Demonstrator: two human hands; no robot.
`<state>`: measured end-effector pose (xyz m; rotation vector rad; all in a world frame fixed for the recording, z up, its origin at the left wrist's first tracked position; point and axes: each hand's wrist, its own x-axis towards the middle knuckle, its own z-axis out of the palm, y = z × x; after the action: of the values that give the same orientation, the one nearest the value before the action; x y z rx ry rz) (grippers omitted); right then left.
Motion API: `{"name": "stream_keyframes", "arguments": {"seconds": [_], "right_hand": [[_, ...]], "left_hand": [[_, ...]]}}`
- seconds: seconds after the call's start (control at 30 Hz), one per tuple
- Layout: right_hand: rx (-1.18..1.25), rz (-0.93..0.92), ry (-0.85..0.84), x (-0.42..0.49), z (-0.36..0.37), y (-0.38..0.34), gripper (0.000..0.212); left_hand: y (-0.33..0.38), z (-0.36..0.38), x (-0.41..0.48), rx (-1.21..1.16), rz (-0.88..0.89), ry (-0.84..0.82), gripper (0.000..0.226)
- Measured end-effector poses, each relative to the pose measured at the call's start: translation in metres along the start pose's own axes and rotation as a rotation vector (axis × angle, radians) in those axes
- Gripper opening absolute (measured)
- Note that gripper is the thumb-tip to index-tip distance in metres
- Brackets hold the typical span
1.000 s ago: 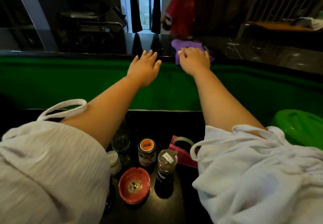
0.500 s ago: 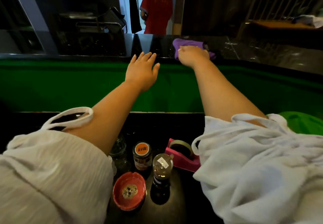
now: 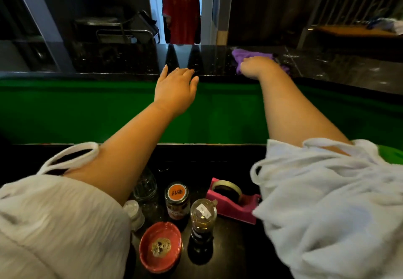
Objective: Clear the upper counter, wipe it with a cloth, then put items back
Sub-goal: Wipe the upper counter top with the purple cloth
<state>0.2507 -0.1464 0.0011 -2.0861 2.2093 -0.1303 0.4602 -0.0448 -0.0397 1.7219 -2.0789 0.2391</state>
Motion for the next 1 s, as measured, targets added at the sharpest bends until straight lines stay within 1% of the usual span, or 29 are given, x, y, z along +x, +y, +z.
{"name": "stream_keyframes", "arguments": {"seconds": [0.03, 0.1, 0.17, 0.23, 0.27, 0.37, 0.4, 0.5, 0.57, 0.67, 0.77, 0.83, 0.93, 1.0], "right_hand": [[-0.019, -0.025, 0.010, 0.003, 0.003, -0.009, 0.065], [-0.006, -0.141, -0.006, -0.019, 0.008, -0.033, 0.060], [0.007, -0.235, -0.008, -0.030, 0.011, -0.039, 0.053], [0.014, -0.228, -0.012, -0.025, 0.010, -0.028, 0.049], [0.032, -0.220, 0.012, -0.019, 0.009, -0.020, 0.048], [-0.057, -0.202, 0.018, 0.000, 0.004, 0.000, 0.047], [-0.054, -0.166, 0.015, 0.009, 0.003, 0.005, 0.049], [0.065, 0.017, 0.017, 0.024, 0.003, 0.004, 0.062], [0.099, 0.076, 0.012, 0.024, 0.003, -0.008, 0.063], [0.130, 0.002, 0.009, 0.021, 0.002, -0.035, 0.059], [0.135, -0.159, -0.011, 0.019, 0.010, -0.049, 0.048], [0.101, -0.220, 0.009, 0.015, 0.013, -0.046, 0.049], [0.015, -0.198, -0.008, 0.018, 0.015, -0.037, 0.056], [-0.021, -0.116, -0.012, 0.032, 0.011, -0.030, 0.063]], "left_hand": [[0.001, -0.004, 0.005, 0.000, -0.009, -0.030, 0.047], [0.004, -0.011, 0.019, 0.019, -0.034, -0.117, 0.051], [0.005, -0.013, 0.036, 0.055, -0.054, -0.197, 0.054], [-0.002, -0.012, 0.056, 0.054, -0.077, -0.232, 0.054], [-0.007, -0.011, 0.065, 0.054, -0.097, -0.238, 0.055], [-0.025, -0.008, 0.078, 0.070, -0.153, -0.262, 0.059], [-0.029, -0.006, 0.079, 0.077, -0.158, -0.271, 0.059], [-0.032, 0.004, 0.077, 0.096, -0.131, -0.238, 0.056], [-0.031, 0.008, 0.077, 0.100, -0.129, -0.235, 0.056], [-0.034, 0.008, 0.082, 0.101, -0.145, -0.252, 0.056], [-0.036, 0.010, 0.083, 0.106, -0.143, -0.251, 0.057], [-0.037, 0.011, 0.085, 0.106, -0.137, -0.262, 0.058], [-0.040, 0.001, 0.095, 0.110, -0.148, -0.333, 0.059], [-0.044, -0.004, 0.101, 0.121, -0.167, -0.353, 0.061]]}}
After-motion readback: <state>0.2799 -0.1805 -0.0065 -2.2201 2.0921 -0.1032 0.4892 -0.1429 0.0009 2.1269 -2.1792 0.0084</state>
